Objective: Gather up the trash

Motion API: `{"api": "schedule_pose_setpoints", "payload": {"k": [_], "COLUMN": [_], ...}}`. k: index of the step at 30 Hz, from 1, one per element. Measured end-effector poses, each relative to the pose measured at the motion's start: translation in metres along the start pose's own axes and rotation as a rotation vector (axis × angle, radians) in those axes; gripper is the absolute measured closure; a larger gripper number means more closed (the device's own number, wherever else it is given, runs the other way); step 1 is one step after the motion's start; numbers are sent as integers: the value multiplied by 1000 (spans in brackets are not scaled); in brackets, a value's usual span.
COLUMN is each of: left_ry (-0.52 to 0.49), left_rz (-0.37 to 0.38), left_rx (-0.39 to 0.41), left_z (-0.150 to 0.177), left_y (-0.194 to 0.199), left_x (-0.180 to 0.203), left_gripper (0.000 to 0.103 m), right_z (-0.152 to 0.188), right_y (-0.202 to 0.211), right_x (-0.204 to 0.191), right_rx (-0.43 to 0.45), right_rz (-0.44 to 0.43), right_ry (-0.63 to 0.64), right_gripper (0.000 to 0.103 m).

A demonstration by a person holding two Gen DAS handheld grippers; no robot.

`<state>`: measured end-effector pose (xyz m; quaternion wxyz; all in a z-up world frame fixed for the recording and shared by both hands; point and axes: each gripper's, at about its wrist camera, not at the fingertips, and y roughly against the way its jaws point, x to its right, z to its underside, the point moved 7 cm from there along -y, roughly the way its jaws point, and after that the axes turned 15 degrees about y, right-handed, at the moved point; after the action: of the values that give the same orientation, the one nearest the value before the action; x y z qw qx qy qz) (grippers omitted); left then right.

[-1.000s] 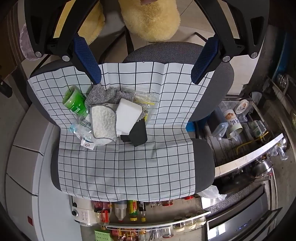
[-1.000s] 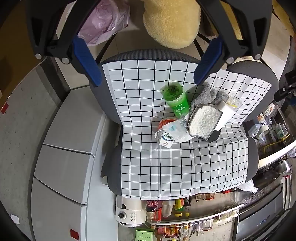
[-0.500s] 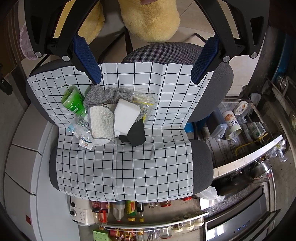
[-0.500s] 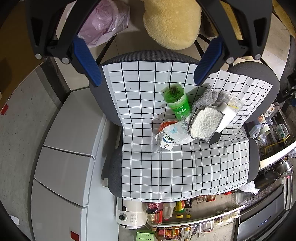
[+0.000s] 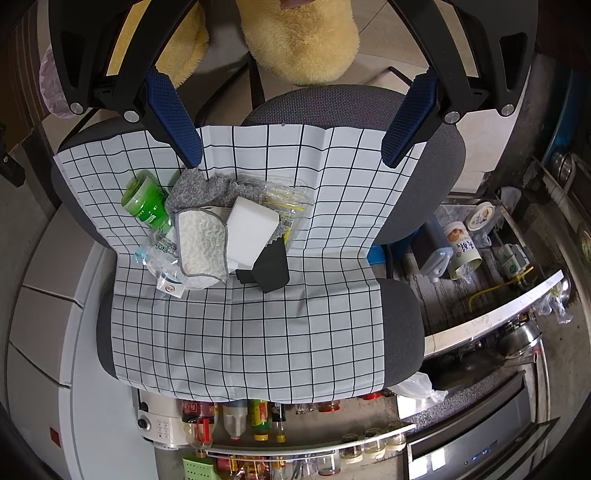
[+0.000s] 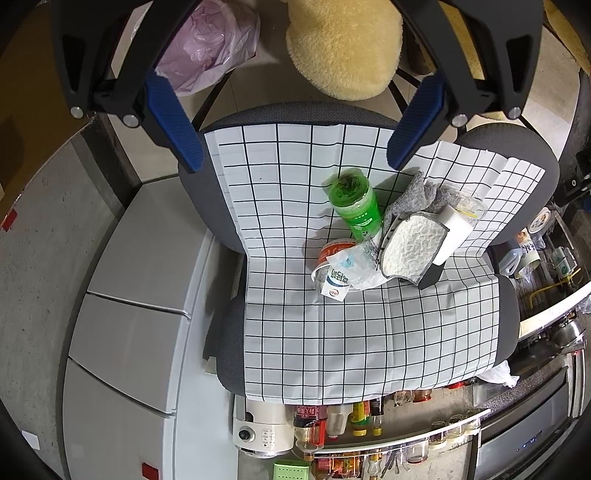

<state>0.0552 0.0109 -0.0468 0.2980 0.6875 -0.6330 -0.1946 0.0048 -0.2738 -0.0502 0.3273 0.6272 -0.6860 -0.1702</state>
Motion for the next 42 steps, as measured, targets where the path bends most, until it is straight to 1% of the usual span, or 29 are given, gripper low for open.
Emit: {"api": "schedule_pose_setpoints", "payload": {"k": [42], "left_ry": [10], "left_rz": [0], "left_rx": [1], "left_z": [-1], "left_y": [0], "left_x": [-4], "left_gripper": [7], "right_z": [0], "right_y": [-1], "right_x": [-1], "right_rx": [-6], "right_rz": [1], "right_ry": [-2], "right_gripper": [6]}}
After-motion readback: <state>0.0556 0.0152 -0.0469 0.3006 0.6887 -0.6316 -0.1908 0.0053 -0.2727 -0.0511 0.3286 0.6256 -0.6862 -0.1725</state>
